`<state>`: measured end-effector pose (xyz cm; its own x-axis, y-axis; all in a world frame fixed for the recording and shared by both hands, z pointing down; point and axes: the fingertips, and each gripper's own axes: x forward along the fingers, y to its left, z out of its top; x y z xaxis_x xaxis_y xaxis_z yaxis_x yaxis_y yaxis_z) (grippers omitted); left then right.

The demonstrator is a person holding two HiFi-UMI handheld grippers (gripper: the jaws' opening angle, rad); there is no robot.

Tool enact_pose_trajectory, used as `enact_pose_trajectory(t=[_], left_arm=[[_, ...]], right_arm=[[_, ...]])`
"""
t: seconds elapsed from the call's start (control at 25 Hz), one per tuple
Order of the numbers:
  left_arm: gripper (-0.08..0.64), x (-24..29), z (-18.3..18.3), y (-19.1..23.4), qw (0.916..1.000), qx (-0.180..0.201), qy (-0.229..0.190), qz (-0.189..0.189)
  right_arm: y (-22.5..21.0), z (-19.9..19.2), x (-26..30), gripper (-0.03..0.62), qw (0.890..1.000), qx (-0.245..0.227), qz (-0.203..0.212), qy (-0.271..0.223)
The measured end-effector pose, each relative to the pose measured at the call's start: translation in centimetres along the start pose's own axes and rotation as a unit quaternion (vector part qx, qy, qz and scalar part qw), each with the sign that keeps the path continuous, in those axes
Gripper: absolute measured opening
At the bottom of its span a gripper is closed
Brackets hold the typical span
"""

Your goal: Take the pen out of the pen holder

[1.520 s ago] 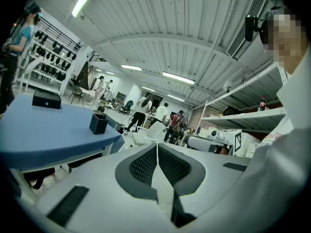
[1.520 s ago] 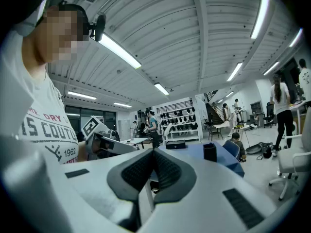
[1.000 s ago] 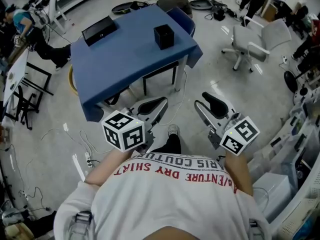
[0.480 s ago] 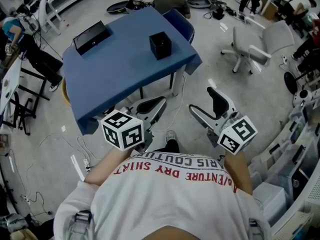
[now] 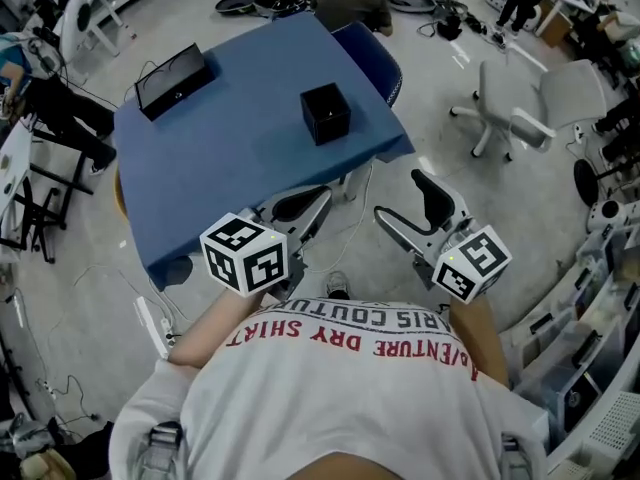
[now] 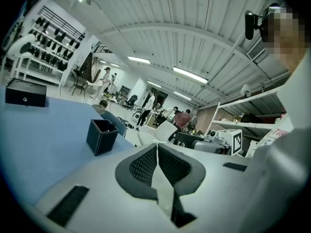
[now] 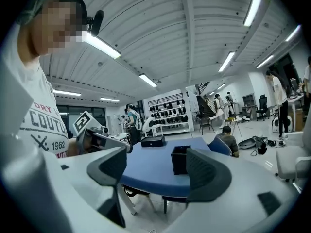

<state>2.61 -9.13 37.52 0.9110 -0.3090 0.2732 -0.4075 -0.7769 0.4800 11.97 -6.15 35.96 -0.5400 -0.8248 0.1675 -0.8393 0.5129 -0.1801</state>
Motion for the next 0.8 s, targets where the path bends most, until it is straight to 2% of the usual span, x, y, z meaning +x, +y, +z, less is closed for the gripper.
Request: enact_pose_trajectory(t=[0.32, 0.8], left_arm=[[0.032, 2.0, 2.0, 5.3, 0.9996, -0.008, -0.014, 0.025], [0.032, 1.4, 2.5, 7.5, 0.9974, -0.018, -0.031, 0.063]], right_arm=[[-4.0, 0.4, 4.7, 0.360, 1.000, -0.018, 0.009, 0.017], [-5.8, 0.4, 8.5, 0.359, 0.999, -0.019, 0.027, 0.026]])
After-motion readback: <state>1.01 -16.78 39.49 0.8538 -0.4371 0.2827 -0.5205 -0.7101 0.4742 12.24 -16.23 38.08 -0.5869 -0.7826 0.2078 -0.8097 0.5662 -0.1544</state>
